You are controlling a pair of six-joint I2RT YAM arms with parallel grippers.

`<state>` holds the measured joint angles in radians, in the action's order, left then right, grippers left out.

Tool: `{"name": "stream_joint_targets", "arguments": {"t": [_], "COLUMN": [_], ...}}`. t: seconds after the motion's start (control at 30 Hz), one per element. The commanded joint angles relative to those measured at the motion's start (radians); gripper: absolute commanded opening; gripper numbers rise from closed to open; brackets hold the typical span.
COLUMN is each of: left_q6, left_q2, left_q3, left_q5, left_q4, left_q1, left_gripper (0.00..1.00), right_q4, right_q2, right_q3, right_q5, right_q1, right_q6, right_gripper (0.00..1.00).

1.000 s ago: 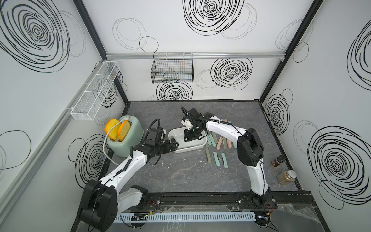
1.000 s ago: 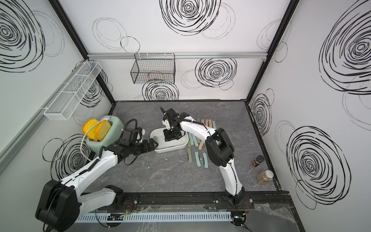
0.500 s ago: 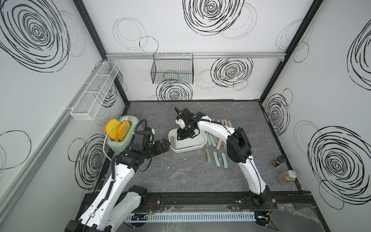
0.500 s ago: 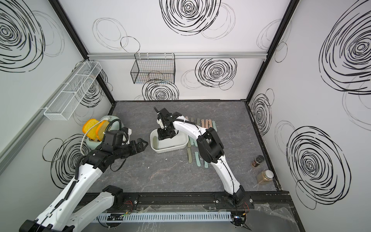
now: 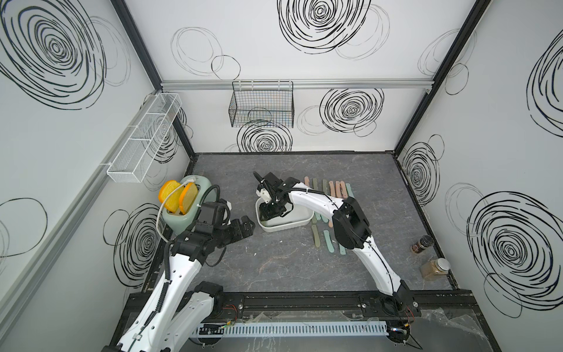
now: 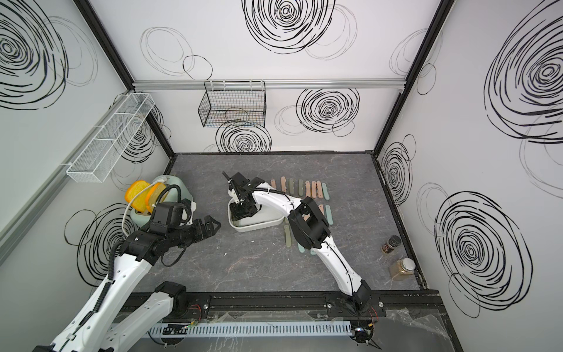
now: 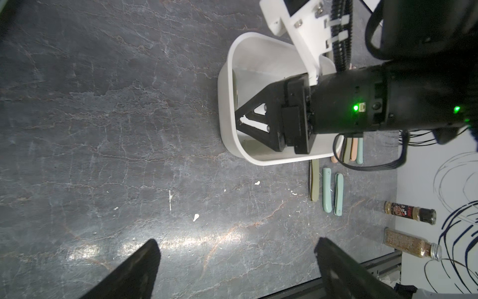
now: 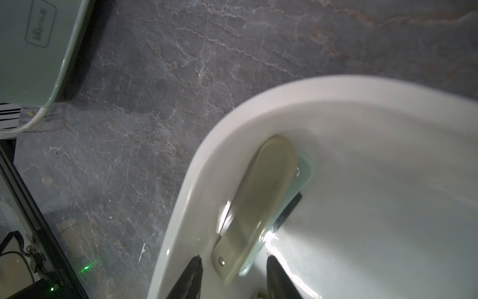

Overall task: Take the fruit knife out of the storage box
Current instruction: Pick up the fruit knife from the storage box.

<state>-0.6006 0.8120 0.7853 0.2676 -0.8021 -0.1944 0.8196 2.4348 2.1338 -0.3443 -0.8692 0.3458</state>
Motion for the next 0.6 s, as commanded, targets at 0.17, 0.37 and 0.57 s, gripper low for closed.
{"name": "stream_joint_targets", "arguments": {"t": [0.17, 0.37, 0.57], "left_q6": [0.015, 0.012, 0.013], "left_q2": [-0.023, -0.028, -0.031], "left_q3": [-0.039, -0.061, -0.064], "left_q5": [0.022, 0.031, 0.033], "left_q4": [0.011, 0.017, 0.018], "left_q1": [0.002, -0.004, -0.007], "left_gripper": [0.98, 0.98, 0.98], "right_q4": [-0.034, -0.029, 0.018], "right_q2": [0.057, 0.086, 0.101], "right_q3": [0.044, 0.074, 0.104], "right_q5": [-0.04, -0.011, 0.094], "right_q1": [-0.001, 0.0, 0.012], "right_q6": [-0.002, 0.003, 0.012], "right_gripper": [0.32, 0.22, 0.15]}}
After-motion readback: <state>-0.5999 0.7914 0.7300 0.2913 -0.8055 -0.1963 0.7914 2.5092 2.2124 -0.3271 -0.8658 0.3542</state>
